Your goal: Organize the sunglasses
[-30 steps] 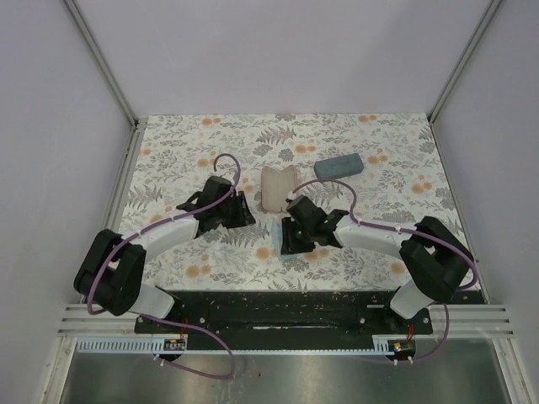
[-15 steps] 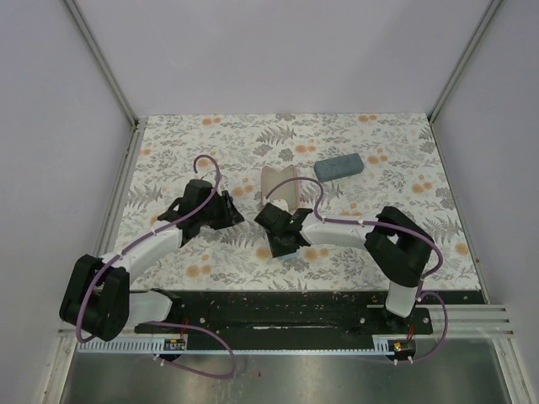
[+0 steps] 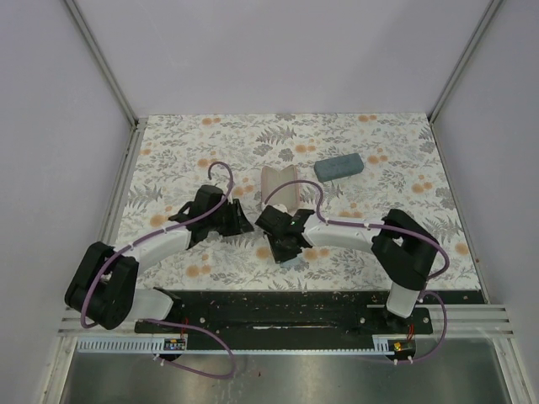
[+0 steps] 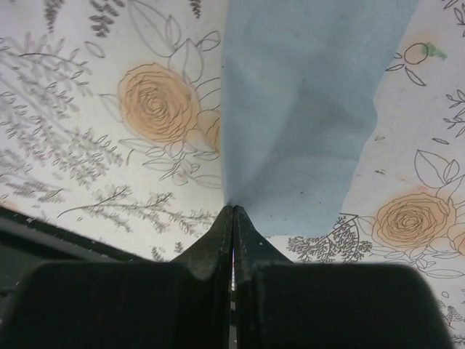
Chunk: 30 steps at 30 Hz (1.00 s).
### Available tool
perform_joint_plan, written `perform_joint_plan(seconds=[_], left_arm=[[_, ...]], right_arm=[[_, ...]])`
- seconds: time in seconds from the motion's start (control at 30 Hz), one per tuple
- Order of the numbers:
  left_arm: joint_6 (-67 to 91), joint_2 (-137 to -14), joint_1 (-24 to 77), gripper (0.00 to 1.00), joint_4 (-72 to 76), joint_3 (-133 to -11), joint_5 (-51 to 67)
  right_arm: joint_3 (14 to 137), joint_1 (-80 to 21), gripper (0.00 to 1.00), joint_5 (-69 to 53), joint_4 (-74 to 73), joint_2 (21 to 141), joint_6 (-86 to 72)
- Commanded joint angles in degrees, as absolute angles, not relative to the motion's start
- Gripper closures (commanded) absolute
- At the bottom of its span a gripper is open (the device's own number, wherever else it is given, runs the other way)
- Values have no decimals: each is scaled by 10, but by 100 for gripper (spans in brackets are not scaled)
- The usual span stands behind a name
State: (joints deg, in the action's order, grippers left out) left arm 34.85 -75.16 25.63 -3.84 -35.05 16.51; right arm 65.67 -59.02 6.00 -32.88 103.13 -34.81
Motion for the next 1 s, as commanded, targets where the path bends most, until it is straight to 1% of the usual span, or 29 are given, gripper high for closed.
perform_joint_plan(seconds=[0.0, 0.17, 0.2, 0.37, 0.4, 0.53, 0.67, 0.77, 0.9, 0.97], left_arm=[[356, -775, 279, 67, 12, -363, 179], [348, -799, 283, 63, 11, -379, 194], [345, -805, 283, 61, 6, -383, 195], [345, -831, 288, 44, 1, -401, 191], [345, -839, 290, 42, 1, -405, 191], [349, -873, 298, 42, 1, -420, 198], [379, -901, 314, 44, 3, -424, 186], [425, -925, 325, 47, 50, -411, 197], [464, -948, 336, 46, 93, -402, 191], [475, -957, 338, 48, 108, -403, 194]], right_arm=[[650, -565, 100, -29, -312, 958, -349], [656, -529, 100, -95, -304, 934, -331], [657, -524, 100, -104, -305, 933, -328], [652, -512, 100, -129, -304, 940, -319], [650, -513, 100, -134, -305, 942, -319], [643, -513, 100, -141, -302, 946, -319], [639, -513, 100, -144, -295, 948, -319], [639, -513, 100, -149, -291, 954, -319], [635, -513, 100, -153, -286, 954, -320], [633, -513, 100, -155, -284, 953, -320]])
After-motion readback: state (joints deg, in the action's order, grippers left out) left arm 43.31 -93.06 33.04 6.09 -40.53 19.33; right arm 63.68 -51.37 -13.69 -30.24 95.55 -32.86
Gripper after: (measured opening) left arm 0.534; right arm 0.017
